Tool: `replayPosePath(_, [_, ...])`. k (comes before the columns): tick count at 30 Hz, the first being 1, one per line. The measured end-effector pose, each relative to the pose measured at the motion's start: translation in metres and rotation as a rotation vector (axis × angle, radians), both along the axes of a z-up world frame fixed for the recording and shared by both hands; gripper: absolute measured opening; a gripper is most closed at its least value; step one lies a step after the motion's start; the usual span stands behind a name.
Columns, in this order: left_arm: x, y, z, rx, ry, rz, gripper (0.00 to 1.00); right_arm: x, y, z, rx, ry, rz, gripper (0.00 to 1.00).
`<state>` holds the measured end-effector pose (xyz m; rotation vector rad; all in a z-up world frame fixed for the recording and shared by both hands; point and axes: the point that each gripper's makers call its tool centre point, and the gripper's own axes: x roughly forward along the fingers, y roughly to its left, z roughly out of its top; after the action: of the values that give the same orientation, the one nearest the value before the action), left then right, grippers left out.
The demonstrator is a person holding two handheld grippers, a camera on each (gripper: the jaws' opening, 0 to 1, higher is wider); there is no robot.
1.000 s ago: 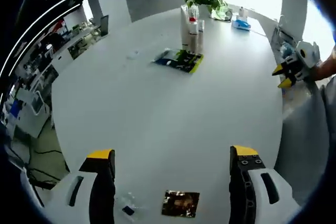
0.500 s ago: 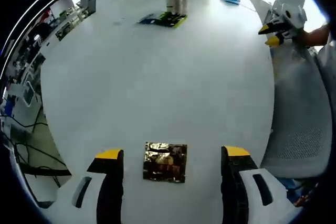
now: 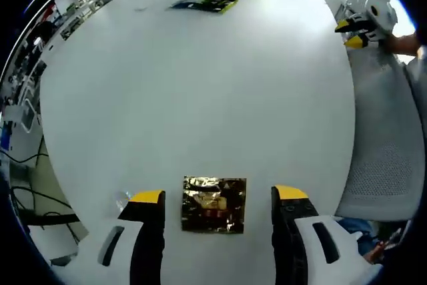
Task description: Arrange the skincare products in the storage area until every visible bottle or jar stands upright without overlapping.
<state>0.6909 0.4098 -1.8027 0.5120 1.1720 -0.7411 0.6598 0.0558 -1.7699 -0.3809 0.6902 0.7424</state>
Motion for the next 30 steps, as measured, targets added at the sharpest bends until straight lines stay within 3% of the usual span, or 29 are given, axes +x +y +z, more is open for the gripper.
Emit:
replayPosePath(7, [-0.002, 0.0, -0.007, -0.006, 0.035, -0.021, 0.66, 0.0, -0.001, -0.001, -0.002, 0.008, -0.004, 0.21])
replayPosePath(12, [-0.002, 0.008, -0.006, 0.015, 0.044, -0.044, 0.58, -0.001, -0.001, -0.002, -0.009, 0.011, 0.0, 0.21])
replayPosePath(16, [-0.008, 0.011, -0.009, 0.063, 0.027, -0.133, 0.59, 0.0, -0.002, -0.001, -0.004, 0.01, -0.009, 0.2])
replayPosePath(24, [-0.01, 0.01, -0.009, 0.07, 0.029, -0.121, 0.58, 0.001, -0.003, -0.001, -0.011, 0.005, -0.011, 0.2])
replayPosePath(27, [-0.012, 0.011, -0.008, 0.084, 0.042, -0.118, 0.52, 0.001, -0.003, -0.001, -0.011, 0.004, -0.012, 0.2])
replayPosePath(30, [-0.015, 0.013, -0.007, 0.109, 0.064, -0.109, 0.4, 0.001, -0.003, -0.001, -0.01, 0.0, -0.011, 0.2])
